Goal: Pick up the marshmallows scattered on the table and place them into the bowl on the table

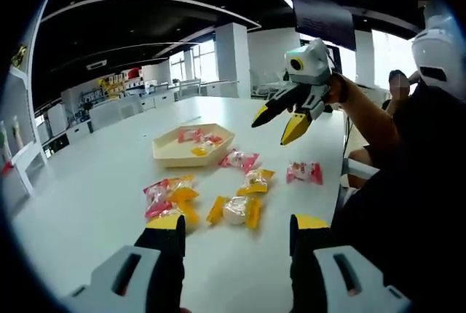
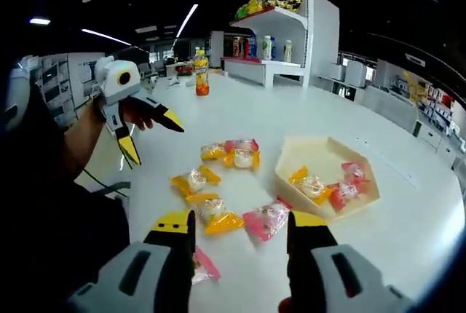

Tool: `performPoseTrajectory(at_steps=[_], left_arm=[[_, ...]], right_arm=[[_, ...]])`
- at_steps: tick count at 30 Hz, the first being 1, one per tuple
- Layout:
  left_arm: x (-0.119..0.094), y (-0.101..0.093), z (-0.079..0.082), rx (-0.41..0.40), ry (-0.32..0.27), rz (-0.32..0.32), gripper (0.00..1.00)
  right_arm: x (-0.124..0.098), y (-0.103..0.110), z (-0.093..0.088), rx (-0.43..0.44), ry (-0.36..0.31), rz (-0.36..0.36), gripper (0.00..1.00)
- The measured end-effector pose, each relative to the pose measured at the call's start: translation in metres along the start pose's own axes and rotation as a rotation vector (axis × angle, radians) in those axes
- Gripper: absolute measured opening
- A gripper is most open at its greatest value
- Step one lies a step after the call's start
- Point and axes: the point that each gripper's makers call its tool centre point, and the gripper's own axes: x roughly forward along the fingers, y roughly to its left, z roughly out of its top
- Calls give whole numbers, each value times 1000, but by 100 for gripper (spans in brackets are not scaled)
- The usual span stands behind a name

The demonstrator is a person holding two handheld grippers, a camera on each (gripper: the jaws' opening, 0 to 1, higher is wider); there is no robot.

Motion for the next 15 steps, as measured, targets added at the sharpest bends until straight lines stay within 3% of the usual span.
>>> performPoseTrajectory(at_steps=[10, 15], left_arm=[[0, -1, -1, -1, 3, -1, 57], [-2, 3, -1, -2, 5, 7, 57]], right_arm=[[-1, 11, -7, -7, 36, 18, 50], [0, 18, -19, 13, 96, 30, 50]])
